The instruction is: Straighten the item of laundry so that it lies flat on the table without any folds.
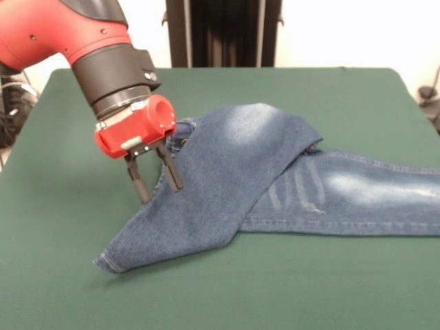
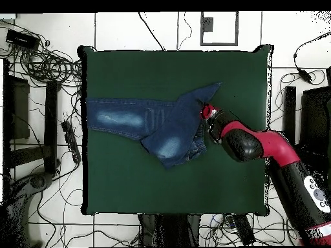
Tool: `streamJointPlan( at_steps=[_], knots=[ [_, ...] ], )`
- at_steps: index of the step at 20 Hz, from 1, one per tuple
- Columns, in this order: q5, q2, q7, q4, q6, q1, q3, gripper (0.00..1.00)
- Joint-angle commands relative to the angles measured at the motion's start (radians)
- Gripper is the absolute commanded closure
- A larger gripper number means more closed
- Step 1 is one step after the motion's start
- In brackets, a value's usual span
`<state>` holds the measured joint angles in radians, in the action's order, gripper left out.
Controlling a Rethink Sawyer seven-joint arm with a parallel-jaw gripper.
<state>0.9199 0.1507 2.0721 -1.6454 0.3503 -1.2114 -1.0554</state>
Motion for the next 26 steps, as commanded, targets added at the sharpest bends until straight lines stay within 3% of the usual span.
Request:
streamJointPlan(
  at_steps=[1,5,12,22,26],
  knots=[
    [0.033,-0.004,-0.353,0.108,0.118,0.040,0.033,0.00],
    [0.019,-0.056,-0.377,0.113,0.106,0.032,0.023,0.00],
    [-0.080,-0.149,-0.480,0.151,0.221,0.024,0.011,0.00],
    [-0.073,-0.154,-0.510,0.133,0.201,0.002,0.032,0.00],
    [-0.056,-0.116,-0.494,0.143,0.184,0.009,0.046,0.00]
  ],
)
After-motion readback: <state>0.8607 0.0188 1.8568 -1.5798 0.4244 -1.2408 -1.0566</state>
